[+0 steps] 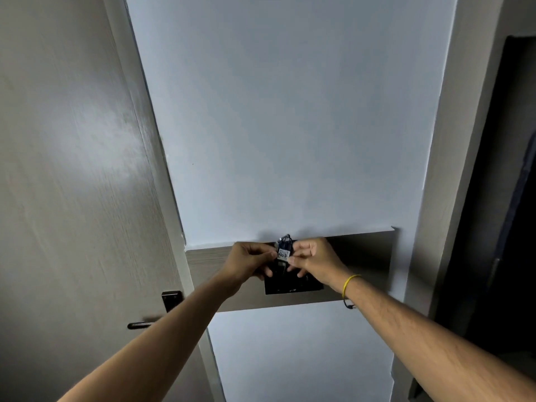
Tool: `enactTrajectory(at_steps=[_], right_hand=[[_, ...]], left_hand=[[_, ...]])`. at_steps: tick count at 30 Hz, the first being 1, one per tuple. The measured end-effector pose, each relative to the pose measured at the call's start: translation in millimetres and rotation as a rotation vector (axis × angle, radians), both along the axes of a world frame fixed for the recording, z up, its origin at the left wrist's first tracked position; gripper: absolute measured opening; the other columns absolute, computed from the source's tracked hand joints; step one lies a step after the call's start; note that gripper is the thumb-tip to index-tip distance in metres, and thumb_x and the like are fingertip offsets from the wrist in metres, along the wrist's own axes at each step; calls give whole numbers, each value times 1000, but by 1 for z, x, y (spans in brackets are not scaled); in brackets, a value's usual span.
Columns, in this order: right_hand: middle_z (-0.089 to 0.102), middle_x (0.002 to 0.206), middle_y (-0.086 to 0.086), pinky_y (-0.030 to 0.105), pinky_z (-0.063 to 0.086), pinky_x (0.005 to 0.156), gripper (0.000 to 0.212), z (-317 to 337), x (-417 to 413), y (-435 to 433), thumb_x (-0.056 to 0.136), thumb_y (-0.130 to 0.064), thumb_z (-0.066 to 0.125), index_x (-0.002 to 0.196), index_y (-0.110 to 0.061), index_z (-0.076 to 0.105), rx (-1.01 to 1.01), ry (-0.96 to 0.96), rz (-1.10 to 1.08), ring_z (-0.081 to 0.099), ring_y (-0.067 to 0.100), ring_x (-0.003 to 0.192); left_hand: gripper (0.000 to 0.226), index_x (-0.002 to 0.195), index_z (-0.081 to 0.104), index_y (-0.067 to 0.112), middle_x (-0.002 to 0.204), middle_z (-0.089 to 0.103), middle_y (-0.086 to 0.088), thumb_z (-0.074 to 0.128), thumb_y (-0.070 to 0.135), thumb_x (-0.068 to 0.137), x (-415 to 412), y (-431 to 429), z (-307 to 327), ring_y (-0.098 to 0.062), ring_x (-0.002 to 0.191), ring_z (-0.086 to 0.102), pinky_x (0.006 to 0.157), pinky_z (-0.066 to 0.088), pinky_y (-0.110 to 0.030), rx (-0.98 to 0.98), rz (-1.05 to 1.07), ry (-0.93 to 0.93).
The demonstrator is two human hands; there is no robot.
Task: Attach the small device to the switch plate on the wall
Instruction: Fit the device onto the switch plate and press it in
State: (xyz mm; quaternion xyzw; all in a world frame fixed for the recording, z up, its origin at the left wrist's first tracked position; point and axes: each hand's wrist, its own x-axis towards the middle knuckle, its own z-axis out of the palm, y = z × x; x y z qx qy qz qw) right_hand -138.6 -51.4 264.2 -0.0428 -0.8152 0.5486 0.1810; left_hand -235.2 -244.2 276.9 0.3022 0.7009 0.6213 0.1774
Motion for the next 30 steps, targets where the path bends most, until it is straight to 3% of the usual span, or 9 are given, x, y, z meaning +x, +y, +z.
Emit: enactTrajectory(at_steps=[3, 6, 9, 12, 18, 21, 25, 30], right_hand=[[77, 78, 10, 25, 58, 52, 10, -15, 7, -5, 91, 6, 74, 101, 4, 75, 46, -7, -56, 77, 23, 72], [77, 75, 6, 31, 62, 55, 14, -14, 2, -7, 91, 5, 73, 92, -9, 77, 96, 34, -107, 77, 18, 67], [81, 76, 10, 42, 65, 63, 15, -12, -5, -4, 92, 0, 72, 89, -13, 79, 182, 70, -145, 77, 26, 65], [80, 71, 4, 43, 64, 70, 10, -12, -8, 0, 90, -8, 71, 84, -12, 78, 330, 91, -148, 75, 12, 64], [67, 62, 14, 39, 56, 64, 18, -17, -9, -1, 86, -15, 67, 71, -6, 62, 499, 97, -205, 64, 33, 65], [52, 58, 14, 37, 39, 54, 27, -21, -8, -9, 84, -13, 68, 67, -4, 49, 541, 147, -286, 44, 25, 57], [51, 61, 11, 45, 43, 55, 27, -30, -5, -20, 81, -5, 67, 66, -1, 46, 551, 166, -357, 51, 35, 62], [55, 61, 5, 43, 48, 56, 25, -41, -2, -23, 81, -5, 69, 66, -5, 48, 530, 159, -384, 55, 32, 63]], left_hand=[[5, 90, 82, 7, 75, 76, -12, 77, 10, 91, 9, -2, -16, -17, 54, 72, 44, 50, -24, -35, 21, 54], [12, 99, 79, 0, 91, 79, -24, 75, 8, 93, 11, 3, -16, -21, 61, 73, 47, 49, -26, -19, 81, 107], [15, 104, 78, -2, 99, 79, -26, 75, 8, 93, 11, 6, -14, -34, 72, 75, 51, 47, -28, -26, 141, 142], [13, 102, 80, 2, 97, 81, -20, 76, 10, 92, 13, 8, -15, -40, 78, 79, 50, 49, -29, -80, 187, 217], [10, 97, 84, 16, 74, 80, -8, 76, 19, 91, 12, 11, -21, -22, 64, 77, 56, 49, -23, -200, 253, 375], [9, 92, 85, 20, 58, 73, 7, 77, 23, 89, 11, 11, -23, -7, 51, 68, 54, 47, -17, -228, 277, 402], [9, 87, 84, 20, 56, 72, 2, 76, 23, 88, 12, 10, -23, 1, 45, 61, 51, 45, -14, -255, 276, 443], [13, 83, 84, 22, 65, 76, 1, 71, 19, 85, 17, 11, -27, -2, 54, 59, 53, 43, -12, -310, 278, 514]])
